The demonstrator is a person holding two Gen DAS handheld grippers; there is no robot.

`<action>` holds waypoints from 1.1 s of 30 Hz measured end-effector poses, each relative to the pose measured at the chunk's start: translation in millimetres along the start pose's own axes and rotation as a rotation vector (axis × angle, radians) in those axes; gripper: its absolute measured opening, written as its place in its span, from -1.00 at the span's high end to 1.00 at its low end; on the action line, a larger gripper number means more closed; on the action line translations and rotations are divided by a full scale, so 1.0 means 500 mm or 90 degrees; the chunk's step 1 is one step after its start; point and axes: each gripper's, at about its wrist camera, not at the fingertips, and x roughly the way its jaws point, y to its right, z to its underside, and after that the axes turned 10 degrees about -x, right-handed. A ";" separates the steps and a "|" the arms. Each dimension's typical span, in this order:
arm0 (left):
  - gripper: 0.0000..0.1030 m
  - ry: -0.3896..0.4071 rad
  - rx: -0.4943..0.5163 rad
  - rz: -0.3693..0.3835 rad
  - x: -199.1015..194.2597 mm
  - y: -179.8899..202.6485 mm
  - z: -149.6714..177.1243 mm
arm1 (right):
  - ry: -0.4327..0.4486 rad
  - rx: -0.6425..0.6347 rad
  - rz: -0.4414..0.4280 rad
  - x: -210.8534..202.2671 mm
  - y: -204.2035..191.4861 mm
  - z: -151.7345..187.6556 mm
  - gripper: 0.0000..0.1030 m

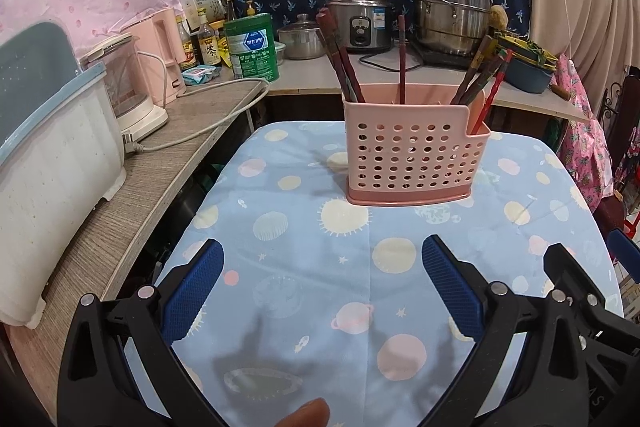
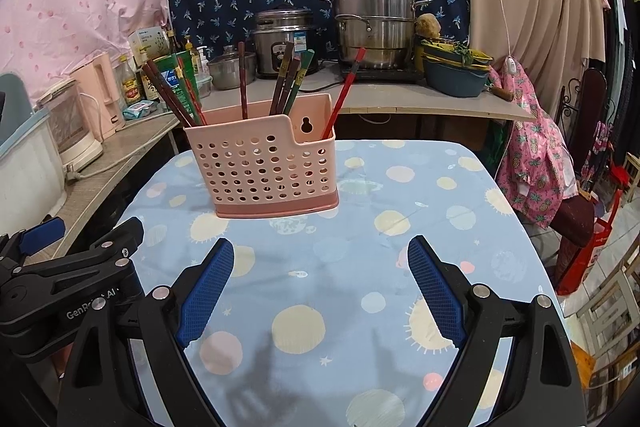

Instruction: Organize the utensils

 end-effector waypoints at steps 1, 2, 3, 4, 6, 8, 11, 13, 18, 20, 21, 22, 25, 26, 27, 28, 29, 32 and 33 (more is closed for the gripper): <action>-0.85 0.002 0.000 0.000 -0.001 0.001 -0.001 | 0.001 0.000 0.000 0.000 0.000 -0.001 -0.65; -0.85 0.003 0.000 -0.001 -0.001 0.001 -0.002 | 0.002 0.000 0.000 -0.001 -0.001 -0.002 -0.65; -0.85 0.004 0.000 -0.001 -0.001 0.002 -0.003 | 0.003 0.000 0.000 -0.001 -0.001 -0.003 -0.65; -0.85 0.004 0.000 -0.001 -0.001 0.002 -0.004 | 0.004 -0.001 0.001 -0.001 -0.001 -0.005 -0.65; -0.85 0.005 -0.002 -0.001 -0.001 0.001 -0.006 | 0.006 -0.002 0.002 -0.001 0.000 -0.006 -0.65; -0.84 0.006 -0.005 -0.002 -0.001 0.000 -0.009 | 0.007 -0.004 0.002 -0.002 -0.001 -0.009 -0.65; -0.84 0.009 -0.005 -0.004 -0.001 0.001 -0.013 | 0.009 -0.006 0.002 -0.003 -0.002 -0.011 -0.65; -0.84 0.012 -0.003 -0.004 -0.002 0.001 -0.014 | 0.011 -0.008 0.002 -0.003 -0.002 -0.012 -0.65; -0.84 0.017 -0.001 -0.005 -0.004 0.004 -0.016 | 0.013 -0.009 0.003 -0.004 -0.002 -0.015 -0.65; -0.84 0.016 -0.002 -0.004 -0.005 0.004 -0.015 | 0.012 -0.009 0.003 -0.004 -0.002 -0.015 -0.65; -0.84 0.014 -0.004 -0.003 -0.004 0.003 -0.016 | 0.013 -0.009 0.004 -0.004 -0.002 -0.015 -0.65; -0.84 0.015 -0.003 -0.003 -0.005 0.004 -0.015 | 0.013 -0.010 0.003 -0.005 -0.002 -0.016 -0.65; -0.84 0.016 -0.003 -0.003 -0.004 0.004 -0.016 | 0.012 -0.010 0.004 -0.005 -0.002 -0.015 -0.65; -0.84 0.015 -0.004 -0.002 -0.003 0.003 -0.017 | 0.012 -0.010 0.004 -0.005 -0.002 -0.015 -0.65; -0.84 0.015 -0.004 -0.002 -0.003 0.004 -0.017 | 0.012 -0.009 0.004 -0.004 -0.002 -0.015 -0.65; -0.84 0.013 -0.003 -0.001 -0.003 0.003 -0.016 | 0.012 -0.009 0.004 -0.004 -0.002 -0.015 -0.65; -0.84 0.011 -0.004 0.002 -0.002 0.003 -0.017 | 0.012 -0.009 0.004 -0.005 -0.003 -0.015 -0.65; -0.84 0.006 -0.005 0.006 0.002 0.003 -0.018 | 0.011 -0.010 0.005 -0.005 -0.003 -0.015 -0.65; -0.83 0.004 -0.005 0.006 0.004 0.003 -0.018 | 0.010 -0.010 0.006 -0.005 -0.003 -0.016 -0.65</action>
